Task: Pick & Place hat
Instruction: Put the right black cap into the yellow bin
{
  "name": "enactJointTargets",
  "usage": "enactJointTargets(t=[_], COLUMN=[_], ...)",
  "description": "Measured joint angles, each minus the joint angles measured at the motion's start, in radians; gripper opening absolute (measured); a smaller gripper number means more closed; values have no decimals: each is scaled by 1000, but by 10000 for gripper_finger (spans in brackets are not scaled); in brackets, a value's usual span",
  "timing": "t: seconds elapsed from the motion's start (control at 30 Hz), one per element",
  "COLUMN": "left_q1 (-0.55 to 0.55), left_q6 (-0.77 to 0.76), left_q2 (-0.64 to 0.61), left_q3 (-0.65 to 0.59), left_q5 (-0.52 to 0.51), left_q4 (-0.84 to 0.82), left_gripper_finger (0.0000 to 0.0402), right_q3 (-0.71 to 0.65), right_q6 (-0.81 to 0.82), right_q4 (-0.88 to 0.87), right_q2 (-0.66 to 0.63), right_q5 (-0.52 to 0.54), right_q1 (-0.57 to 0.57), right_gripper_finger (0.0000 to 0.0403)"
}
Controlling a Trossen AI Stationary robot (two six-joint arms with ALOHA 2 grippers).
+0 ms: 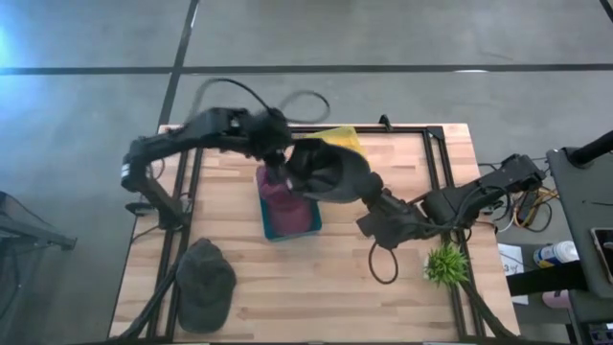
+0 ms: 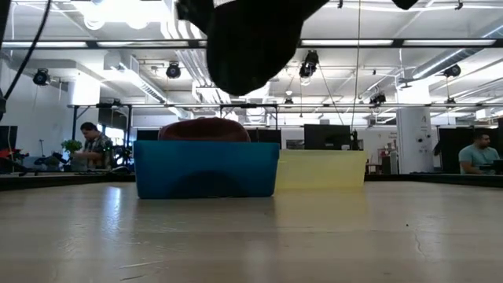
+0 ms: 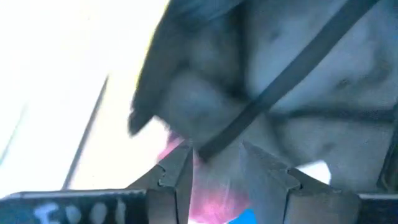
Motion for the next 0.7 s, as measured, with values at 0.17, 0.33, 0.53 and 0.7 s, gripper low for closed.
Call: enactJointTargets(t=[0.17, 0.33, 0.53, 0.7], left_q1=[75, 180, 235, 221], left_q6=[-42, -82, -161, -204], left_q2=[-89, -89, -64, -65], left_q3=[-17, -45, -118, -184], left_q5=[-42, 13, 205, 252], left_q4=[52, 61, 85, 194], left_gripper_finger=[126, 126, 126, 126], right_q3=[-12, -12, -10, -10], right_q6=[-37, -192, -213, -192], right_q4=[-49, -45, -45, -44], right_q2=[-37, -54, -82, -100], right_q5=[52, 50, 124, 160], right_q1=[27, 50, 82, 117], right_gripper_finger=[13, 13, 13, 13])
